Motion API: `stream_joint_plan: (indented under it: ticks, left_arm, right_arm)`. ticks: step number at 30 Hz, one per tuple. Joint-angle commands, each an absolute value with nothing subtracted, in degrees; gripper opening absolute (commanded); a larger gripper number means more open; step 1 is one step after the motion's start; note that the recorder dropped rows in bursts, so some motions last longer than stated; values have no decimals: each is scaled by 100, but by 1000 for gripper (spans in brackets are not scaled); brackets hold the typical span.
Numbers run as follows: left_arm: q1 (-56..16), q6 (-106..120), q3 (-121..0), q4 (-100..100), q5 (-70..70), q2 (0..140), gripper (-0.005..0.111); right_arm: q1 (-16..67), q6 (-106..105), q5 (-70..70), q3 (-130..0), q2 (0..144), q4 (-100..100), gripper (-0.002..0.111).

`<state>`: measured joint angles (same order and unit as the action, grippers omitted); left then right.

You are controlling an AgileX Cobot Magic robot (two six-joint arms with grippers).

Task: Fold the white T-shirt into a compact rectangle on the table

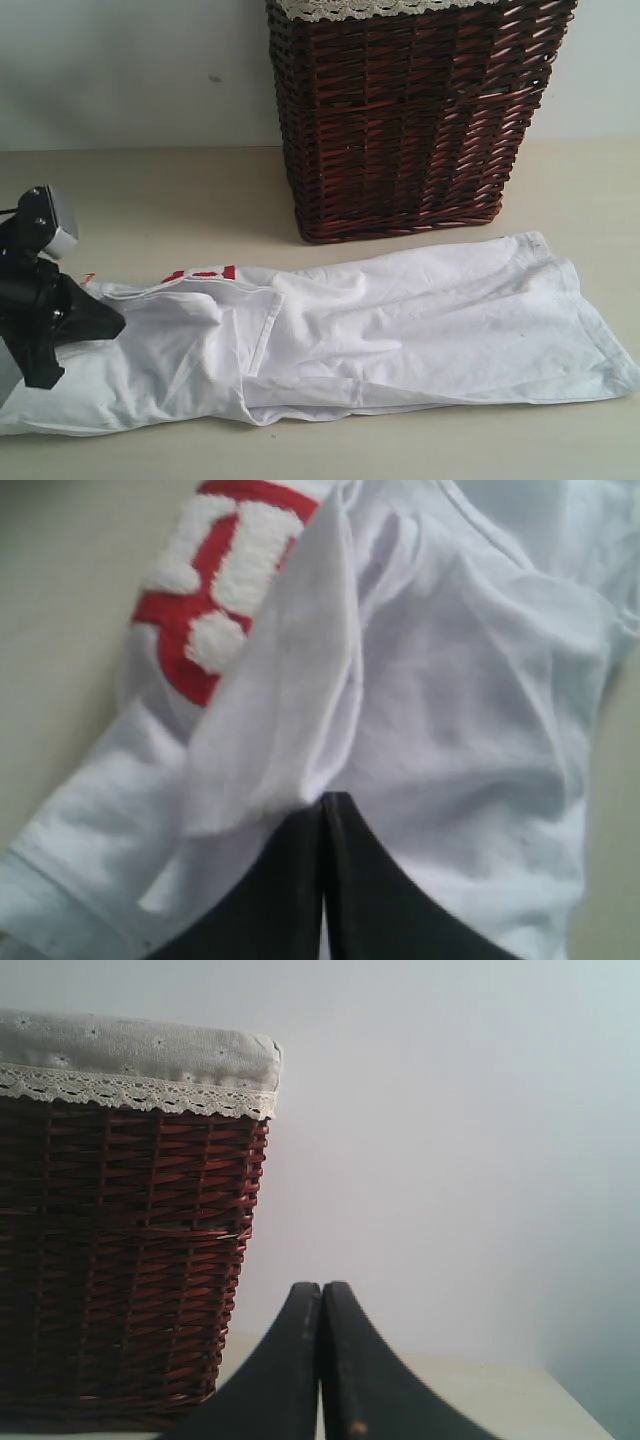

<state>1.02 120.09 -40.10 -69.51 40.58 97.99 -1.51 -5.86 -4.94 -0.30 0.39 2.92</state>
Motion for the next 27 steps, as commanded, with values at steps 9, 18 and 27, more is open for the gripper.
stream_joint_plan:
  ticks: [9,18,27]
  left_arm:
    - [59,11813,-4287,-7779,3904,9655,0]
    - [-190,11730,-3603,-7400,5385,9665,0]
    - [-359,12020,-3570,-7908,4417,10285,0]
  right_arm:
    - [-181,-583,-533,0,0,286,0]
    - [-181,-583,-533,0,0,286,0]
    - [-181,-583,-533,0,0,286,0]
